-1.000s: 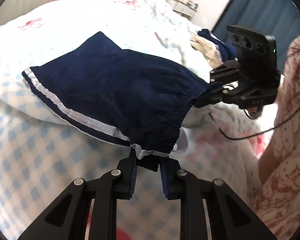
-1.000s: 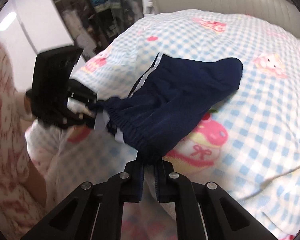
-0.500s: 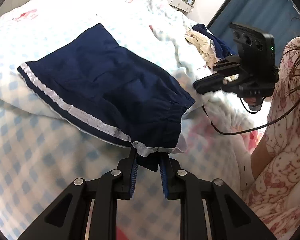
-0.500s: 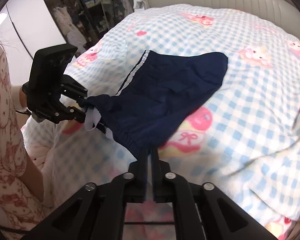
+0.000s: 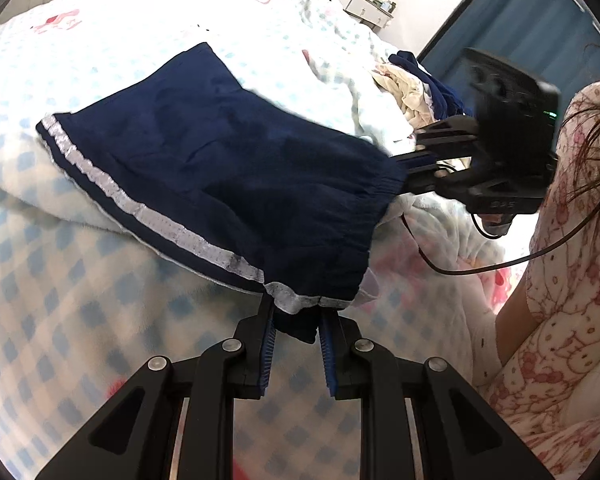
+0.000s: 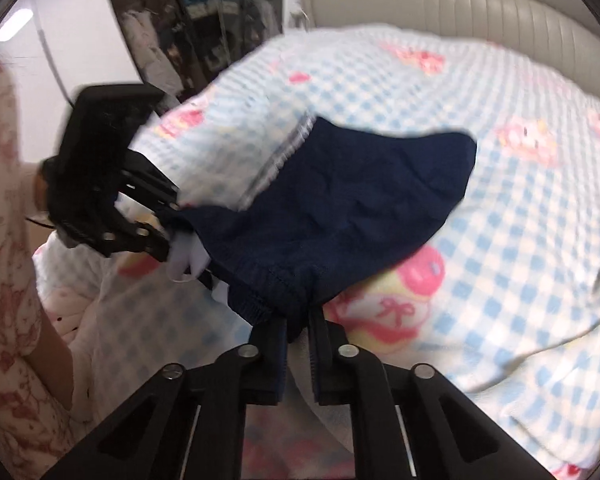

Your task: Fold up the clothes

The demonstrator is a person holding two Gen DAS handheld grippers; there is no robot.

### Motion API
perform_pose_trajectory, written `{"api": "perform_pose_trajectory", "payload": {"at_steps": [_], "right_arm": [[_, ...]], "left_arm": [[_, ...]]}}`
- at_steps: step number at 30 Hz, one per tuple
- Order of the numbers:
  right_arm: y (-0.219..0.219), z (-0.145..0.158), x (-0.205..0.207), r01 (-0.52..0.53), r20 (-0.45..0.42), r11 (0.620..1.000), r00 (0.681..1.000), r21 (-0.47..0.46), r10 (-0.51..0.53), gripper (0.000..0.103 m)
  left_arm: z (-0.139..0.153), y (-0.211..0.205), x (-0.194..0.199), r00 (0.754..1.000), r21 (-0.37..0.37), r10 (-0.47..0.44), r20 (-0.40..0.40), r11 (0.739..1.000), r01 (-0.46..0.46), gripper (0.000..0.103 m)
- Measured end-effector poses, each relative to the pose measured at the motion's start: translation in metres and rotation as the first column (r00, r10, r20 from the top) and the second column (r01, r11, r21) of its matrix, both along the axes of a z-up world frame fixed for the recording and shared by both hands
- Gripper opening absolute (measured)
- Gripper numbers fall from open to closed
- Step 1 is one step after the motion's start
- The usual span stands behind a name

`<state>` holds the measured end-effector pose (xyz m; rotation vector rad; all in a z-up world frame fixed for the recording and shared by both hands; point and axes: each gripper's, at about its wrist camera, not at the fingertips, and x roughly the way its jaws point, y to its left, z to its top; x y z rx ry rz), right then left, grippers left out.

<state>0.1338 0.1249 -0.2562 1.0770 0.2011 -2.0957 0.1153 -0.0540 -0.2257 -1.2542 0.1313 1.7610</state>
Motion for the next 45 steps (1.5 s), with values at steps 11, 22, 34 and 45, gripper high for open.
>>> {"api": "perform_pose_trajectory", "payload": {"at_steps": [11, 22, 34, 45], "right_arm": [[0.007, 0.051, -0.115, 0.035, 0.051, 0.999, 0.998, -0.035, -0.033, 0.006], [0.023, 0.012, -0.215, 0.249, 0.230, 0.968, 0.940, 0.042, -0.252, 0.041], [0.037, 0.060, -0.175, 0.224, -0.021, 0.974, 0.975, 0.028, -0.223, 0.045], [0.007, 0.011, -0.222, 0.275, -0.043, 0.946, 0.962, 0.174, -0.271, 0.039]], "left_arm": [[0.051, -0.021, -0.109, 0.994, 0.101, 0.111, -0.006, 0.989, -0.109, 0.018], [0.004, -0.026, -0.212, 0.954, -0.127, 0.297, -0.042, 0.946, -0.300, 0.049], [0.002, 0.024, -0.139, 0.944, -0.151, -0.086, -0.320, 0.988, 0.039, 0.040], [0.011, 0.024, -0.213, 0.914, -0.148, 0.135, -0.383, 0.968, -0.205, 0.041]]}}
